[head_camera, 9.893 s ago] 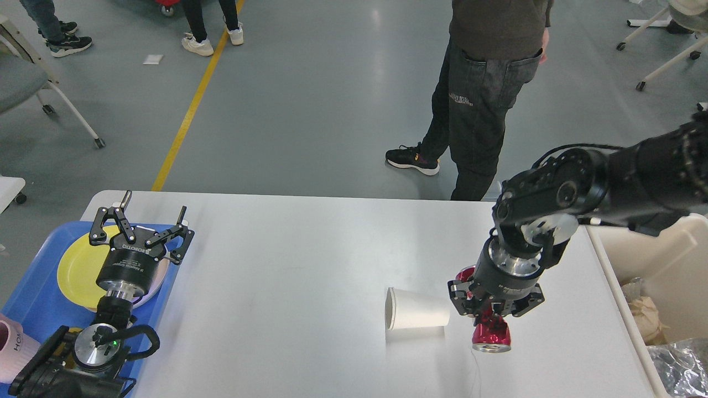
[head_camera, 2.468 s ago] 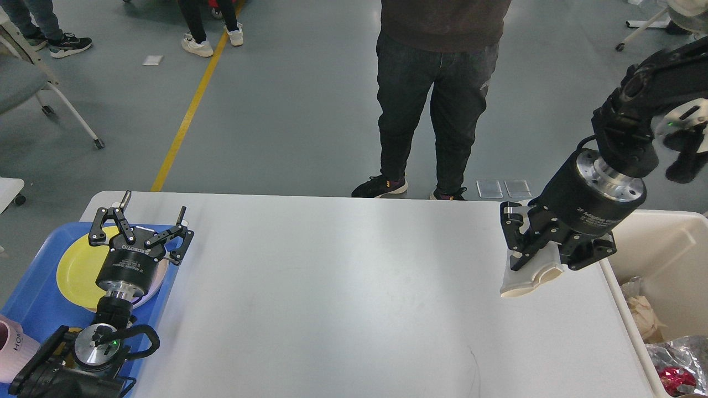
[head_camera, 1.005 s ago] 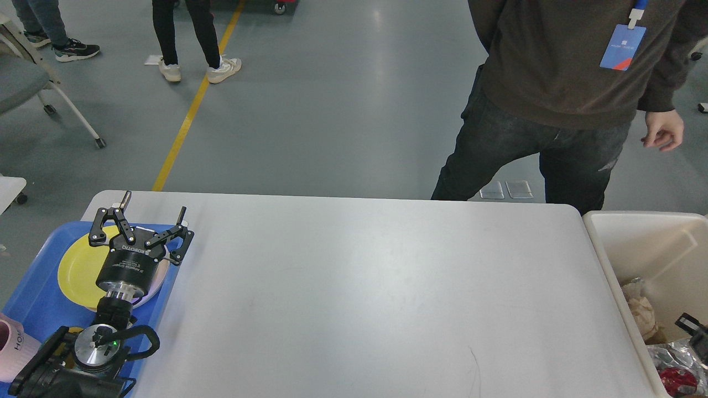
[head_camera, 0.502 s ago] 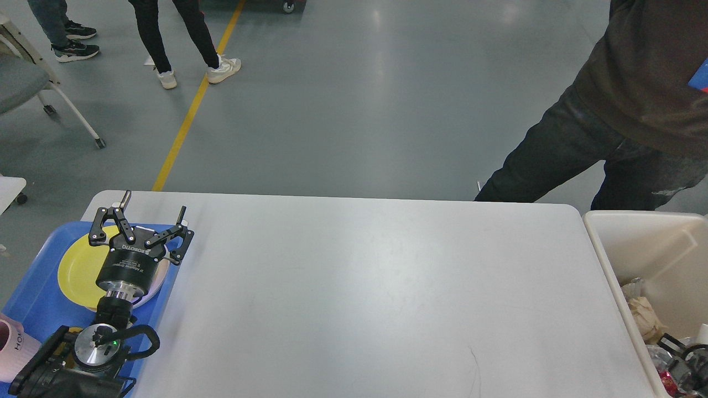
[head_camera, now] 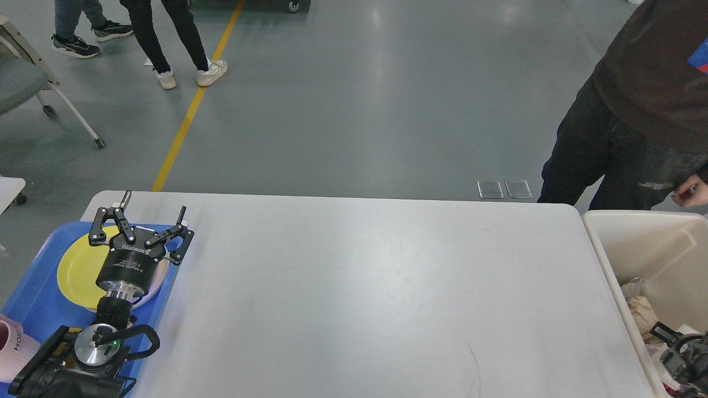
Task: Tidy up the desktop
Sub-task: 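Release the cup inside the box and hold the right gripper there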
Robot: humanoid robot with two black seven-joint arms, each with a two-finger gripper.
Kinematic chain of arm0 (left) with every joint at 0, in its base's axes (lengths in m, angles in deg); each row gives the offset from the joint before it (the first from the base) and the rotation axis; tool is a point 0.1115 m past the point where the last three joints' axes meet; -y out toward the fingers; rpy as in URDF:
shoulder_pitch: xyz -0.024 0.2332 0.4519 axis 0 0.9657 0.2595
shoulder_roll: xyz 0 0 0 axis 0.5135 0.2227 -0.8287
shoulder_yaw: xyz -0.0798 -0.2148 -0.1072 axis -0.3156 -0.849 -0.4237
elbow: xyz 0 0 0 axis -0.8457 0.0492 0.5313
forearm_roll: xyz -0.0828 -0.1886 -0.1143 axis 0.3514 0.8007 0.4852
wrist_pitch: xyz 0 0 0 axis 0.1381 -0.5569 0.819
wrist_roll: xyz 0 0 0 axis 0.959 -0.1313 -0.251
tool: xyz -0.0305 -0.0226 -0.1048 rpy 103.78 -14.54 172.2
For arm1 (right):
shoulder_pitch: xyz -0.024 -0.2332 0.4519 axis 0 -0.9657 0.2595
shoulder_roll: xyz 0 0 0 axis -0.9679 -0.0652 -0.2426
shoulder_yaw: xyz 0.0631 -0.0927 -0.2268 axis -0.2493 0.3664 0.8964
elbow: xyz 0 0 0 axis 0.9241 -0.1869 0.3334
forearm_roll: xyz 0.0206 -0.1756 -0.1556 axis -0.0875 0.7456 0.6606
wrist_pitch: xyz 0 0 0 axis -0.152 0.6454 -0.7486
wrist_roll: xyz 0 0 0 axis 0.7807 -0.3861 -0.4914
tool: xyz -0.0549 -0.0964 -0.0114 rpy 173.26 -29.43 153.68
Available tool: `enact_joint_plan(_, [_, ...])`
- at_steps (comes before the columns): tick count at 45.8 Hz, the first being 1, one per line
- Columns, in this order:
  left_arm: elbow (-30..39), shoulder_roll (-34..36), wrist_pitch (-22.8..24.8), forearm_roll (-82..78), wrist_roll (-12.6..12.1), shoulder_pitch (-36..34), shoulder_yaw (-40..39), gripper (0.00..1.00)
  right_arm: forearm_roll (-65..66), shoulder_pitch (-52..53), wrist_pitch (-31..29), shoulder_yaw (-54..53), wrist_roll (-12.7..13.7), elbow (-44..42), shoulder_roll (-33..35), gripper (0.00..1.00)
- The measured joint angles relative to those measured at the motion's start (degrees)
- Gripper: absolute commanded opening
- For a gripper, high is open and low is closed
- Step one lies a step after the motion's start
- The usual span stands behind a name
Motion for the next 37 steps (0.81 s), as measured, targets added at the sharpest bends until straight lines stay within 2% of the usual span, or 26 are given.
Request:
enact_joint_plan(8, [0.00,0.00,0.00,0.00,0.00,0.00,0.00,0.97,-0.01,0.80,0.14,-5.23,0.01,0.09,0.67,1.00])
enact_joint_plan(12, [0.00,0.00,0.00,0.00,0.00,0.00,0.00,0.97,-0.03,3.37,-0.11,-12.01,0.01,0.93,1.73,1.00])
enact_joint_plan(22, [0.00,0.01,0.00,0.00,0.00,0.00,0.00,0.97,0.32,8.91,-0.66,-45.30,-0.37,4.80,7.30,1.00])
enact_joint_plan(30, [0.00,0.00,0.00,0.00,0.00,0.00,0.00,0.97,0.39,11.15,-0.70,-75.60,-0.48,15.79,13.09,1.00])
enact_joint_plan(37, [0.00,0.00,0.00,0.00,0.00,0.00,0.00,0.97,0.95,7.11,-1.31,-99.97,-1.33,23.22,13.50,1.00])
